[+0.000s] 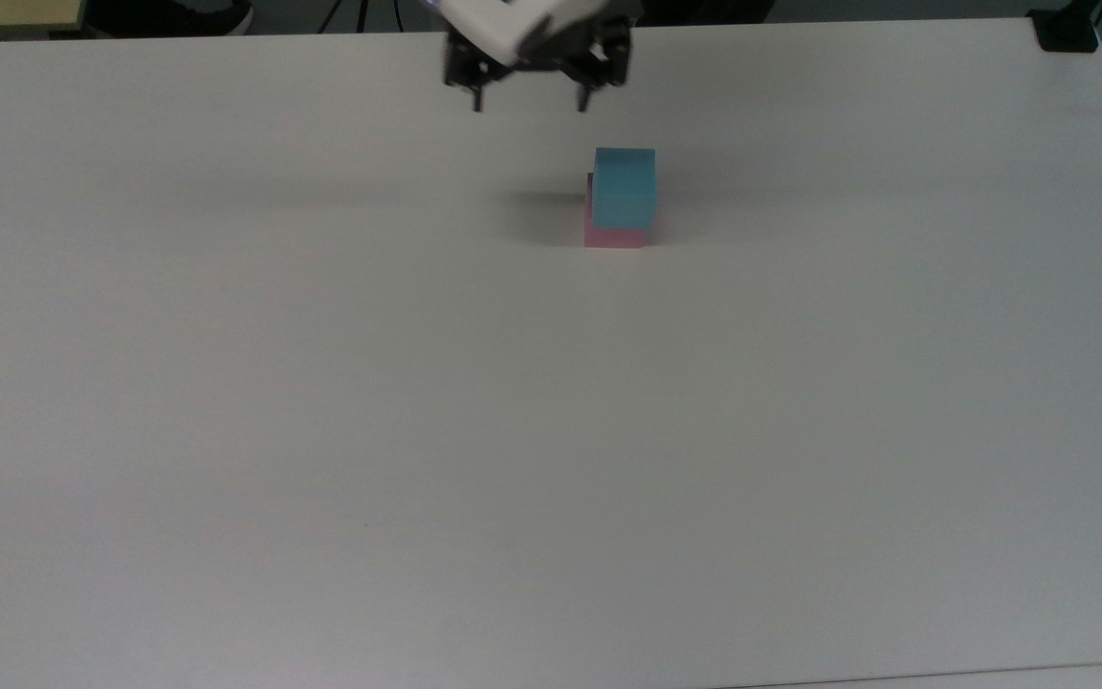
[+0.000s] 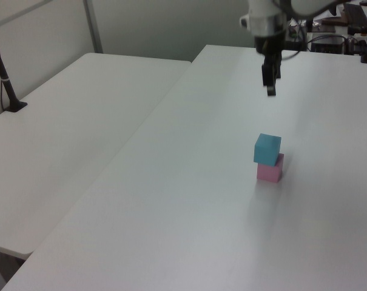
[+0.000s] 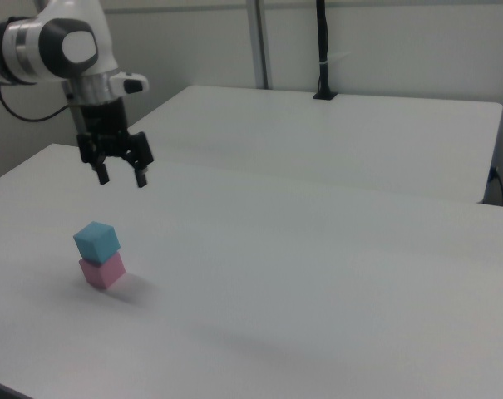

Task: Put blue cube on pink cube
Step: 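Open the gripper and raise it away from the stacked cubes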

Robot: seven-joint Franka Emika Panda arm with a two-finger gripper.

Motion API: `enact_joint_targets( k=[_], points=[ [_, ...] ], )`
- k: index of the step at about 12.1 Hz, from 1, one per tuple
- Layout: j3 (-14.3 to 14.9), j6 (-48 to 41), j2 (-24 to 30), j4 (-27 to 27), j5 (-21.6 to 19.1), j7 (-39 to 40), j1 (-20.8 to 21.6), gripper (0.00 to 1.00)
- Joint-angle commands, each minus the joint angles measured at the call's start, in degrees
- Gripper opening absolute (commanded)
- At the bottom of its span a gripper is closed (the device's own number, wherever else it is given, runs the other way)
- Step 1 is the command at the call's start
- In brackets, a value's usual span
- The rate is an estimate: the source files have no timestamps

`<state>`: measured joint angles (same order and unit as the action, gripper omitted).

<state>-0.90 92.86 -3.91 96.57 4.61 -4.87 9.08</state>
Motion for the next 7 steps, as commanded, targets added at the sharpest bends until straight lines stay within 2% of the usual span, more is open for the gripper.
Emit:
enact_joint_targets(
  k=[1,2,5,7],
  points=[
    [0.7,-1.0,2.0,-0.4,-1.2,12.4,-8.3,1.0],
    [1.6,-0.9,2.0,-1.2,-1.2,14.7,-9.6,1.0],
    [4.4,-0.3,3.1,-3.2,-1.1,14.5,-9.7,1.0],
    [4.6,0.7,2.8,-3.2,-2.0,14.3,-9.6,1.0]
  ],
)
